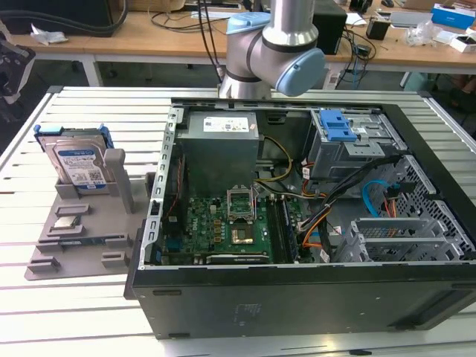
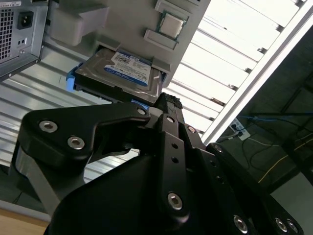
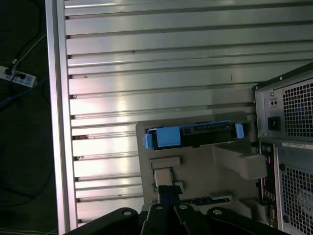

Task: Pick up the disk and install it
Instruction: 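Reach for the disk, then pick up the disk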

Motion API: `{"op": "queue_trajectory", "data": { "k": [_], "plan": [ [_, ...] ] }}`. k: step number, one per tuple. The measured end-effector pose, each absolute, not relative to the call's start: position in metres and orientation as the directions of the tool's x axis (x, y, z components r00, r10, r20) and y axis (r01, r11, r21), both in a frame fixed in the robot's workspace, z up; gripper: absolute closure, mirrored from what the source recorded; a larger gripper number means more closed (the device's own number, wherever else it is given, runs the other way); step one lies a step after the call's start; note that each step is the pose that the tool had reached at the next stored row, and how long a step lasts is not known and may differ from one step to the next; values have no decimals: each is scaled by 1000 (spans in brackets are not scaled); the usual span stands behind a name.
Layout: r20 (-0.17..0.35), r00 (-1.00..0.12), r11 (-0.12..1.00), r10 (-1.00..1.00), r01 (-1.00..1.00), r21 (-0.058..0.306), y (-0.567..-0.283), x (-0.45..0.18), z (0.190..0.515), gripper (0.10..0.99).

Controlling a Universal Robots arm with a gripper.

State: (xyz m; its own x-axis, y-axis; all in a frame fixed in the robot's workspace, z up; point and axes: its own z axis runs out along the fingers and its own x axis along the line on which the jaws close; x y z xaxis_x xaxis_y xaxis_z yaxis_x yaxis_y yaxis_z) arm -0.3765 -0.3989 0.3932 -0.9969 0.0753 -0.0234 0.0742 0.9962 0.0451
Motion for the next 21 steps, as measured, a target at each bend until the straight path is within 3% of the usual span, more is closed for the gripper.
{"op": "queue_trajectory", "data": {
  "k": [17, 21],
  "plan": [
    [-23, -997, 996, 73, 72, 45, -399, -377, 393, 984],
    [-23, -999, 999, -24, -25, 45, -399, -378, 393, 984]
  ]
}}
